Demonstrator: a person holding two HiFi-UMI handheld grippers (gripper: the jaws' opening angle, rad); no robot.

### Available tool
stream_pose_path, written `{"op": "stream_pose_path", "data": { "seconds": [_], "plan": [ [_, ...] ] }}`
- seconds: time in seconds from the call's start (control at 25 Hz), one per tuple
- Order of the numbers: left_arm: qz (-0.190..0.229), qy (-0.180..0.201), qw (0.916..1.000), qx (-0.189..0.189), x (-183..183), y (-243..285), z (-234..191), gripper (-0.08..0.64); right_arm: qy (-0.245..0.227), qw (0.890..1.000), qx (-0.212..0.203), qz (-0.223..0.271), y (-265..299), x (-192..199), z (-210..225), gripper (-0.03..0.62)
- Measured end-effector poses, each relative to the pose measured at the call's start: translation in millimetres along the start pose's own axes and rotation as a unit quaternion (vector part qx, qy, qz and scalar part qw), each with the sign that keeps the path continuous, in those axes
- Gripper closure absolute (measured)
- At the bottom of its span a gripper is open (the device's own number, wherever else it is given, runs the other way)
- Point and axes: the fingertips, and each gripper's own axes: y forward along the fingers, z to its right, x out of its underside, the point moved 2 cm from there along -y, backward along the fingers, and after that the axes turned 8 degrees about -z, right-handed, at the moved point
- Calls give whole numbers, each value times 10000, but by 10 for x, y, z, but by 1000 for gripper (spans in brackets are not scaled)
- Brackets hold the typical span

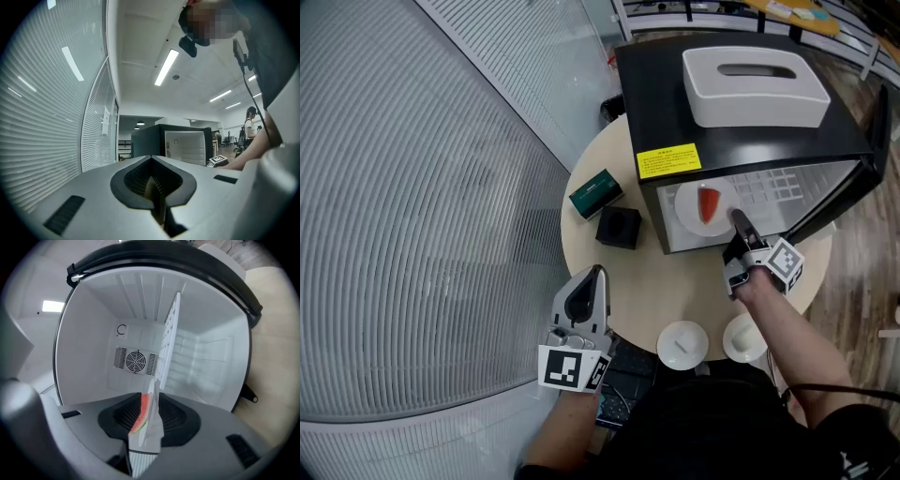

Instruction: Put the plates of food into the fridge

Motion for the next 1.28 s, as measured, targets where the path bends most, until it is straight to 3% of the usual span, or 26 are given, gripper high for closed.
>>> {"op": "stream_pose_path", "data": {
  "seconds": [0.44,1.0,1.28],
  "plan": [
    [144,76,9998,77,-86,-125,215,557,247,9996,-69,-77,-332,137,44,495],
    [176,82,9998,-40,-116,-136,303,557,375,9984,-85,-416,-209,271,94,500],
    [143,65,9998,-80,-103,-116,245,557,256,9987,-105,-427,-87,275,13,566]
  ]
}}
